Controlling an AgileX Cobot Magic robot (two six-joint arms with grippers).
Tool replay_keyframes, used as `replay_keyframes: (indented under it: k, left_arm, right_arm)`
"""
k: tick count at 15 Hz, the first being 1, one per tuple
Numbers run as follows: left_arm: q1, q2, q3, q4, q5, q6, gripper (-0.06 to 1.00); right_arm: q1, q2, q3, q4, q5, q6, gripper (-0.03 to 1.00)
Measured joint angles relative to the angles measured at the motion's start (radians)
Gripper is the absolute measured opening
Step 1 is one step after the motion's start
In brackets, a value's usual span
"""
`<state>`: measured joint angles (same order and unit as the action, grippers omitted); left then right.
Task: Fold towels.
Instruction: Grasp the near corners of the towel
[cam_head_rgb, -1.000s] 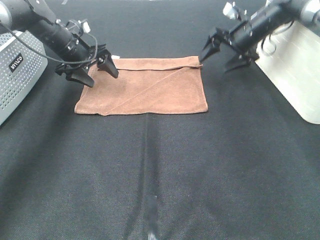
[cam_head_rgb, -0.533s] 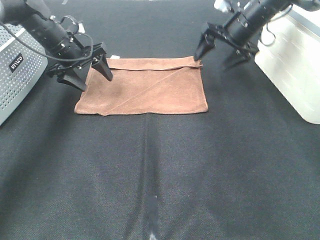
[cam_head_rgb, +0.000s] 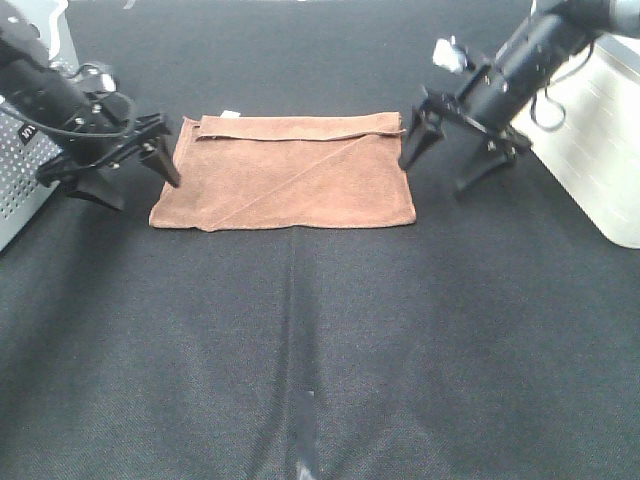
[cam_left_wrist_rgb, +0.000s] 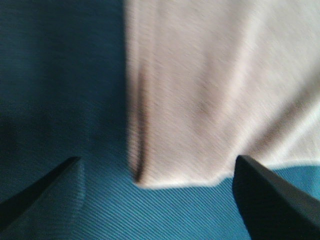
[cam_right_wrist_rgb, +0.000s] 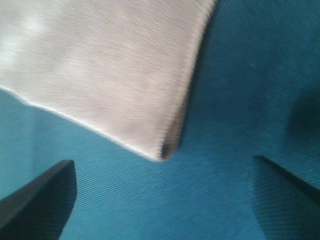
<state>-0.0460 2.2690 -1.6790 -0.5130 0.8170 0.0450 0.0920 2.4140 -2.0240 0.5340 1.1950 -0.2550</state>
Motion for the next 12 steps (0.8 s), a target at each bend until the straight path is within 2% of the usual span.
replay_keyframes:
  k: [4, 9, 12]
  left_arm:
    - [-0.027, 0.003, 0.002, -0.031, -0.084, 0.012, 0.77]
    - [-0.035, 0.063, 0.002, -0.04, -0.095, 0.018, 0.76]
    - [-0.035, 0.076, -0.001, -0.071, -0.113, 0.021, 0.76]
  right_arm:
    - [0.0, 0.003, 0.024, -0.004, -0.058, -0.001, 0.86]
    - [0.0, 0.055, 0.024, 0.017, -0.088, -0.021, 0.86]
    - [0.016, 0.067, 0.024, 0.054, -0.126, -0.038, 0.82]
